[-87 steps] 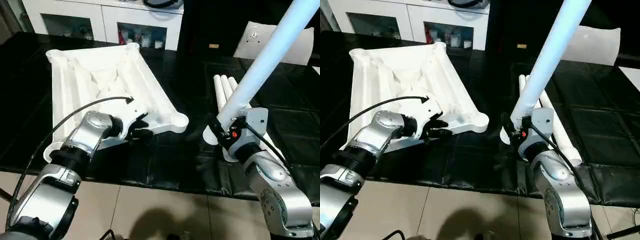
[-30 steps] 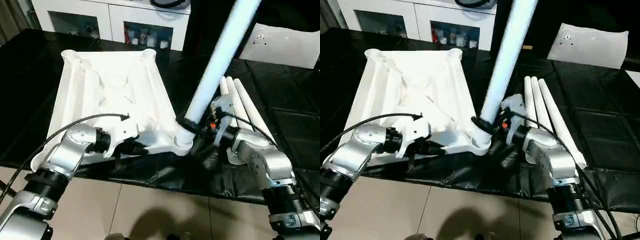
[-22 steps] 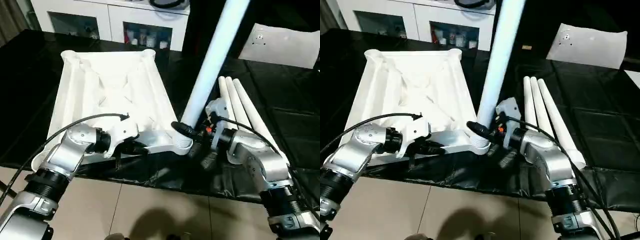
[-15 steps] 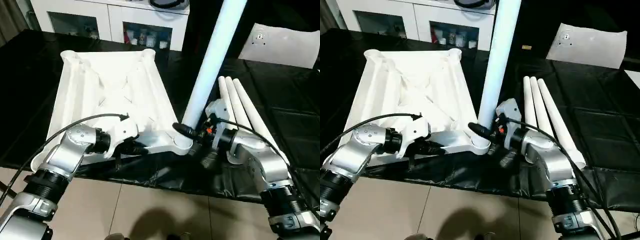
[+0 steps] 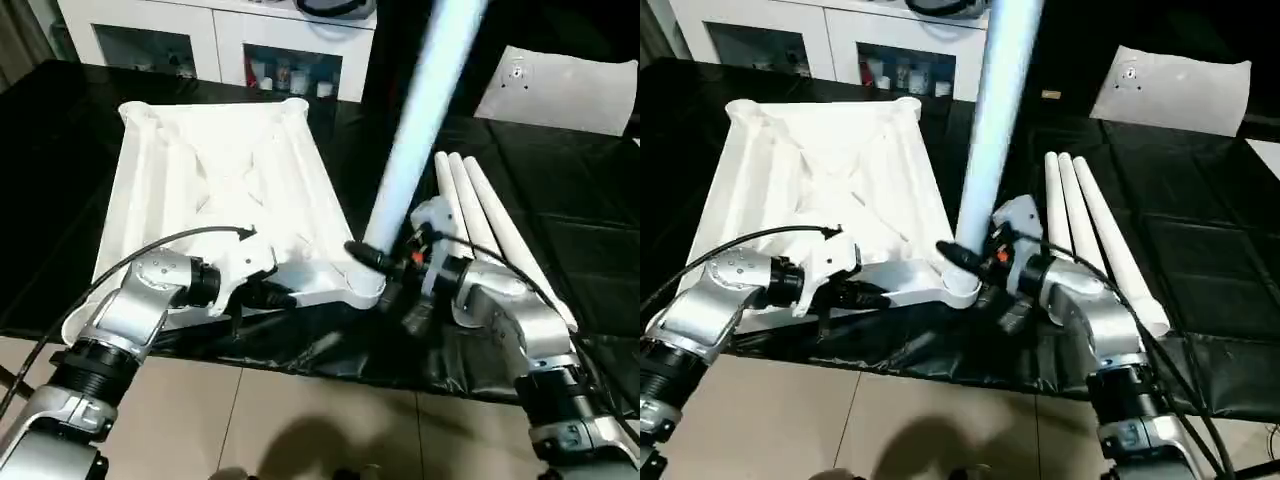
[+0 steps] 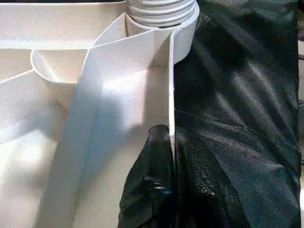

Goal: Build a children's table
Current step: Insert table leg to table base

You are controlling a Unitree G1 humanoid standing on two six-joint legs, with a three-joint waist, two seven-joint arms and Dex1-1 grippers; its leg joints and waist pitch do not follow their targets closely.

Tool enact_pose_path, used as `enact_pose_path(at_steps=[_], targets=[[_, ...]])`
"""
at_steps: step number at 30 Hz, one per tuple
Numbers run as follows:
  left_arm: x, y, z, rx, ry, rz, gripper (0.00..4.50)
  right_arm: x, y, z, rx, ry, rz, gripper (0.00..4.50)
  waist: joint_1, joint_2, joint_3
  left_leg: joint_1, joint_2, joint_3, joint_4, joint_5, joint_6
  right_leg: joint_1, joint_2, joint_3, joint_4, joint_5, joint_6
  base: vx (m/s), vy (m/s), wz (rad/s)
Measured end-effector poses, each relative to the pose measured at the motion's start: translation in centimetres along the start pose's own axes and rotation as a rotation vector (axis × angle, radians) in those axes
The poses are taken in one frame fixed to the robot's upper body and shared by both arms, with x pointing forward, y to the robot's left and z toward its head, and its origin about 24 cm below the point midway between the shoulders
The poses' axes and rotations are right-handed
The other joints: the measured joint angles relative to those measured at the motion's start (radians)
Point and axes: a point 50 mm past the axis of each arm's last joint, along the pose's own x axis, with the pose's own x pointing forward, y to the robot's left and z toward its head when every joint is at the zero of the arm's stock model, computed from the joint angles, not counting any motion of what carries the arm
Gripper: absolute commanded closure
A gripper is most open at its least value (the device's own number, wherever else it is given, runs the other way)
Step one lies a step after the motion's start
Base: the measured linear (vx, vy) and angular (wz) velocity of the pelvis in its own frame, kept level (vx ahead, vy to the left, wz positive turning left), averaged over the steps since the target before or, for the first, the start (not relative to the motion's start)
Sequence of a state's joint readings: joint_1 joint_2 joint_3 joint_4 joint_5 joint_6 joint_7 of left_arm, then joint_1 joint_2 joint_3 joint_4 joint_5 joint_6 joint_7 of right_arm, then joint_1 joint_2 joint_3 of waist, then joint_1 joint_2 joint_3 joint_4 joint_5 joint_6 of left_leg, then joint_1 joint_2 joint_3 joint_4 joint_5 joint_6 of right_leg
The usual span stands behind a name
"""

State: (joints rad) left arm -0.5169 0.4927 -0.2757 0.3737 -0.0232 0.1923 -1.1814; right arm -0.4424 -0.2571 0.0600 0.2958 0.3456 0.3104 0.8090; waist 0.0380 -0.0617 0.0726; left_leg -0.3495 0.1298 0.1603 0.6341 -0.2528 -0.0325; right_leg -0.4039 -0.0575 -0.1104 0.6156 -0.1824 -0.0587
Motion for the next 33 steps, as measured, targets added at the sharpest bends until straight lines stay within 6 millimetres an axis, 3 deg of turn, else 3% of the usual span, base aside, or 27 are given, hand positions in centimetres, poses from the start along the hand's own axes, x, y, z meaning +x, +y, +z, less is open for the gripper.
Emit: enact_pose_path(at_steps=[10, 12, 17, 24, 29, 33], targets=[[0.1, 0.1, 0.4, 0.010, -0.035, 0.031, 4.50, -0.7, -0.5, 0.1, 0.070, -0.063, -0.046, 2.55, 0.000, 0.000, 0.000, 0.000, 0.000, 0.001, 0.000, 0.001, 0.000, 0.000, 0.000, 0.000, 0.000, 0.001, -0.001, 0.000, 0.000, 0.00], [0.3, 0.1, 0.4, 0.008, -0.040, 0.037, 4.03, -0.8, -0.2, 0.1, 0.064, -0.070, -0.047, 2.55, 0.002, 0.000, 0.000, 0.000, 0.000, 0.001, 0.000, 0.001, 0.000, 0.000, 0.000, 0.000, 0.000, 0.001, -0.001, 0.000, 0.000, 0.00], [1.1, 0.2, 1.9, 0.021, -0.124, 0.084, 3.57, -0.2, 1.0, -0.7, 0.055, -0.041, -0.007, 2.55, 0.007, -0.003, -0.002, 0.000, 0.000, 0.001, 0.001, 0.001, 0.001, 0.001, 0.000, 0.000, -0.001, 0.002, -0.003, 0.000, 0.000, 0.00], [1.7, 0.3, 2.3, 0.027, -0.139, 0.128, 3.49, -0.2, 1.4, -0.8, 0.016, -0.026, -0.004, 2.55, 0.005, -0.004, -0.003, 0.001, 0.001, 0.000, 0.001, 0.002, -0.001, 0.001, 0.000, 0.000, 0.000, 0.002, -0.002, 0.000, 0.000, 0.00], [1.9, 0.3, 2.2, 0.002, -0.137, 0.127, 3.03, -0.2, 1.5, -0.8, 0.012, -0.025, -0.004, 2.55, 0.004, -0.004, -0.003, 0.001, 0.001, 0.000, 0.001, 0.002, -0.001, 0.001, 0.000, 0.000, 0.000, 0.002, -0.002, 0.000, 0.000, 0.00], [2.2, 0.1, 2.0, -0.009, -0.105, 0.122, 2.97, -0.3, 1.3, -0.7, 0.007, -0.021, -0.009, 2.55, 0.004, -0.004, -0.003, 0.001, 0.001, 0.000, 0.001, 0.002, -0.001, 0.001, 0.000, -0.001, 0.000, 0.002, -0.003, 0.000, 0.000, 0.00]])
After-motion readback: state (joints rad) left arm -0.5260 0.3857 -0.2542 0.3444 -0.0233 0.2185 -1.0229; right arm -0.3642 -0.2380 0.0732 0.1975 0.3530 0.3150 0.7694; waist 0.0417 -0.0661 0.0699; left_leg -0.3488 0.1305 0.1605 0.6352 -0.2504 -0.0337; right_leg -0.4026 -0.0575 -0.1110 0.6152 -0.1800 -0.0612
